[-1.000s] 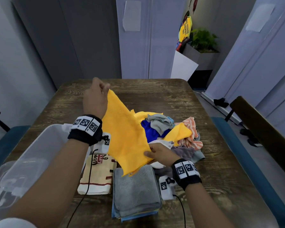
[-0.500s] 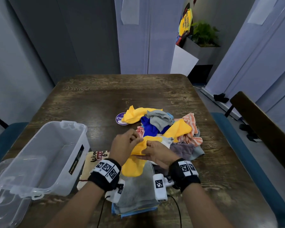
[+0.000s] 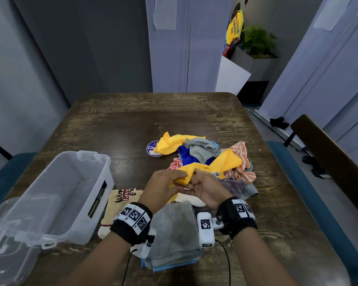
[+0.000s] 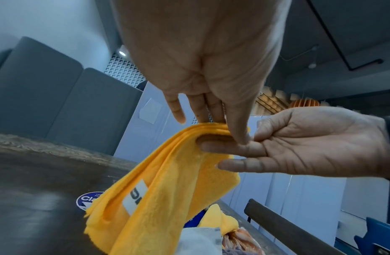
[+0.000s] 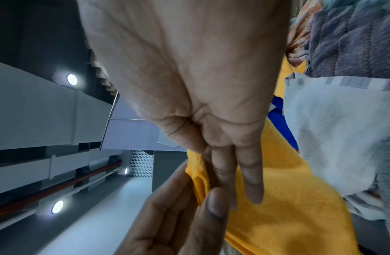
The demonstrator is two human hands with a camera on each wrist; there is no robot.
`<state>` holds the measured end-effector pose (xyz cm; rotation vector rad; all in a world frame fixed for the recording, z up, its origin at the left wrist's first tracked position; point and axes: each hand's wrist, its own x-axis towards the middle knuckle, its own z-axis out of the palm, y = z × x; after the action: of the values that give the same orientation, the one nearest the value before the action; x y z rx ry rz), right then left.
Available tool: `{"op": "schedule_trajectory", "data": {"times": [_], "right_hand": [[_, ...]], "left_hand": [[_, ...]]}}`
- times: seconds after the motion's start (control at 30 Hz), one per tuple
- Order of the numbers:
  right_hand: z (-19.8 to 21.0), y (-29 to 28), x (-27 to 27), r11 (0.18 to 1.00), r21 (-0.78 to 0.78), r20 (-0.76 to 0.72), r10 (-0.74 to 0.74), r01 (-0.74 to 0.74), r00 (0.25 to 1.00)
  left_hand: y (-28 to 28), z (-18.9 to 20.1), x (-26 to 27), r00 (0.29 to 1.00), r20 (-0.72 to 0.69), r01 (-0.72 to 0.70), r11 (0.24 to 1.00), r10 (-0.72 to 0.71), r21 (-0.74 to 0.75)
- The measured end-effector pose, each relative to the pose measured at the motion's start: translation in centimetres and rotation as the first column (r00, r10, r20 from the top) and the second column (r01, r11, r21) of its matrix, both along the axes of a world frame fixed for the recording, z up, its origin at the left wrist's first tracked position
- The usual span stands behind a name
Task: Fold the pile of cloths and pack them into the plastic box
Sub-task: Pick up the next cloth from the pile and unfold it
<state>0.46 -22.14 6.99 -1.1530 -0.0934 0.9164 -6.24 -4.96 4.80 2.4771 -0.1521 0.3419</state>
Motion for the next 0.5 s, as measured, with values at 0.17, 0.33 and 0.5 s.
{"op": "schedule_trajectory", "data": {"times": [0.17,0.33,0.5], "right_hand": [[-0.1,0.1,0.1,0.995,-0.100,0.114,0.026,-0.015,0.993],[-2.3,-1.3,1.0,0.903,-0.315,0.323,-0.186,0.291,0.928],[-2.6,-0.8,1.0,0.980,-0.147,0.272,-0.088,0.131,0.958]], "left_hand": [[-0.1,1.6,0.8,0.986,0.079,-0.133,0.974,0.150,-0.186],[0.8,5.6,0.4,0.968,0.130,-0.148,0.909,0.214,-0.389],[2.6,7.9,0.5,0.966,0.152,-0.104,0.858,0.207,-0.504]]}}
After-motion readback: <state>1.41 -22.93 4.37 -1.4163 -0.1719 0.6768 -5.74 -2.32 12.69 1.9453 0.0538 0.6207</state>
